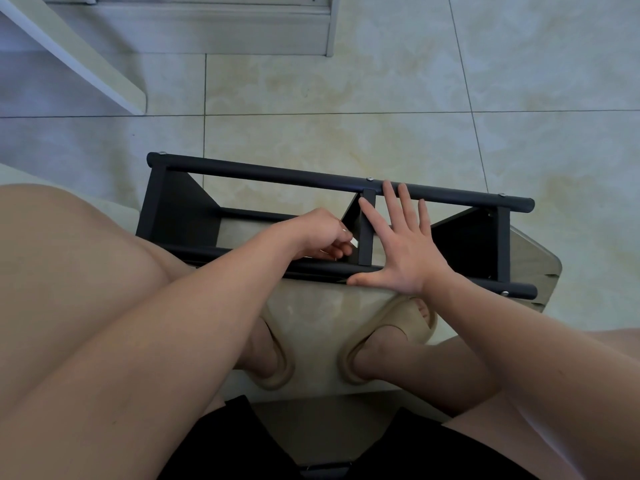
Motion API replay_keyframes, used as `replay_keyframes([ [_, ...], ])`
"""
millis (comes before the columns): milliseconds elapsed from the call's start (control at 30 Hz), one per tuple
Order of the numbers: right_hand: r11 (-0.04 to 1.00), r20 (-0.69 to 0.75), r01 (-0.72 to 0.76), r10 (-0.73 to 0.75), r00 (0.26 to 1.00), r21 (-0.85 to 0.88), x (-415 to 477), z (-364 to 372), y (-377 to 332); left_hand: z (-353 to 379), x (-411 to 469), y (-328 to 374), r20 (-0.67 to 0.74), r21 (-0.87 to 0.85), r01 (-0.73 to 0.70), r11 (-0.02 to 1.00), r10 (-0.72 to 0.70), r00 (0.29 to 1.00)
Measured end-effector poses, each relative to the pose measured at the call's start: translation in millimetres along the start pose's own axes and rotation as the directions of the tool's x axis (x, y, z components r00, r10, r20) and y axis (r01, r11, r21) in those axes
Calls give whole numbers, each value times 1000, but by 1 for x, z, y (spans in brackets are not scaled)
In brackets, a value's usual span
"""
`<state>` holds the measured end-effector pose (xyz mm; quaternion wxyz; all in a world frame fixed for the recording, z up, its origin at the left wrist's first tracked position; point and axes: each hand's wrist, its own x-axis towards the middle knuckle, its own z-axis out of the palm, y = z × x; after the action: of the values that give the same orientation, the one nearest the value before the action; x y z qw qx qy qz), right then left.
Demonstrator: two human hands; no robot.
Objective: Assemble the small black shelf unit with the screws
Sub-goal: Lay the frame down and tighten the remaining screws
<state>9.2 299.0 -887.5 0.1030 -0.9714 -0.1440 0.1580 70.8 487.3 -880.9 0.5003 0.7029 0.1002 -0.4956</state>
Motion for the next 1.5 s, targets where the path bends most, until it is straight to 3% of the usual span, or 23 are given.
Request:
replay_keyframes([
  [267,1000,5,-2,2,1000,-8,0,0,0,-1,-1,-2,21,125,-81,989,79,997],
  [1500,1000,-12,-2,2,1000,-13,0,0,0,-10,-3,-9,84,514,-152,844,127,988],
])
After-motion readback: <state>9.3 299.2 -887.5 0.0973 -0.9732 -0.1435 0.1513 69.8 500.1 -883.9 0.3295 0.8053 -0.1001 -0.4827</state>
